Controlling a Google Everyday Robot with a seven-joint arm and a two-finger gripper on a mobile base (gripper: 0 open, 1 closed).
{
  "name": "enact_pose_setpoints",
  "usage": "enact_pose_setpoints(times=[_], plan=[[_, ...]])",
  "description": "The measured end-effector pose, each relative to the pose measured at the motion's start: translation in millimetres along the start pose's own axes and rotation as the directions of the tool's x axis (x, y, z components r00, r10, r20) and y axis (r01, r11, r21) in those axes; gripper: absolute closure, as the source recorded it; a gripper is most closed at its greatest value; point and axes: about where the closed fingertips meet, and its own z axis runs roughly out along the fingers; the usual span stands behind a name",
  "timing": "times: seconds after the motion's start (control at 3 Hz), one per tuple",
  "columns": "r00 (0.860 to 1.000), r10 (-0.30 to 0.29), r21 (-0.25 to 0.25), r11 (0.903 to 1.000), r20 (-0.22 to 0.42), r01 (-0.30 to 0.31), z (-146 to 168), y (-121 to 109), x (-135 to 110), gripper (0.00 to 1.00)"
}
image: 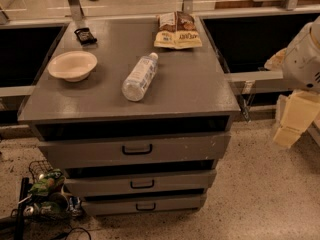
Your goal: Open middle drawer
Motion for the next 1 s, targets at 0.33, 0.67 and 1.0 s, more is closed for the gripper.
enact_pose_setpoints(times=[0.33, 0.67, 1.0], plan=[[1.0, 0.005, -0.029, 0.9996, -0.007, -0.005, 23, 10, 7, 0.0], [1.0, -0.001, -0.068, 0.9977, -0.008, 0.001, 52, 23, 13, 0.0], [1.0, -0.003, -0.106, 0.9944, 0.006, 0.004, 83, 30, 21, 0.0]])
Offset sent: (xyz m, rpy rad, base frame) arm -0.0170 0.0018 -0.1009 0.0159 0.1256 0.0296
